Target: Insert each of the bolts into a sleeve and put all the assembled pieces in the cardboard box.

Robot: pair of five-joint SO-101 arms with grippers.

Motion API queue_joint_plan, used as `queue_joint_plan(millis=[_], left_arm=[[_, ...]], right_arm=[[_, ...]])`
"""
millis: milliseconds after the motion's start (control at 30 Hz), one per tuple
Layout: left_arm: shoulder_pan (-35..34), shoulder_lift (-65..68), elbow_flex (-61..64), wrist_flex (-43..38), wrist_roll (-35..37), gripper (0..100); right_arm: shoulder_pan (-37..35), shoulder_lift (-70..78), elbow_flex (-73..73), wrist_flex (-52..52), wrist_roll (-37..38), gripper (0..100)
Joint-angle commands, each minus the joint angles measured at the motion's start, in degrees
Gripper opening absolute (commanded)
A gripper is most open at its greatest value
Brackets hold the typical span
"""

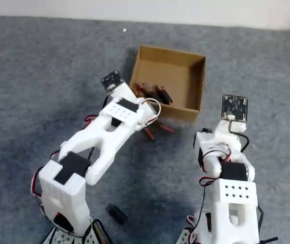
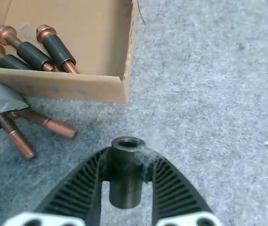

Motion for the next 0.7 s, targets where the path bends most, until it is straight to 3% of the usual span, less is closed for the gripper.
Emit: queue_joint_plan(millis=[0, 267, 533, 667], left_arm=[[-1.2, -0.3, -1.8, 3.4, -0.8, 4], [-2.9, -1.3, -1.9, 11.0, -9.8, 4], [-6.0, -13.2, -1.2, 22.3, -14.2, 4], [-6.5, -18.1, 0.8, 23.4, -17.8, 0]], right_arm=[[0.7, -1.9, -0.7, -1.9, 0.0, 0.6], [0.7, -2.0, -0.7, -1.9, 0.0, 0.6], [0.7, -2.0, -0.6, -1.9, 0.0, 0.6], [0.6, -2.0, -0.6, -1.9, 0.0, 0.6]])
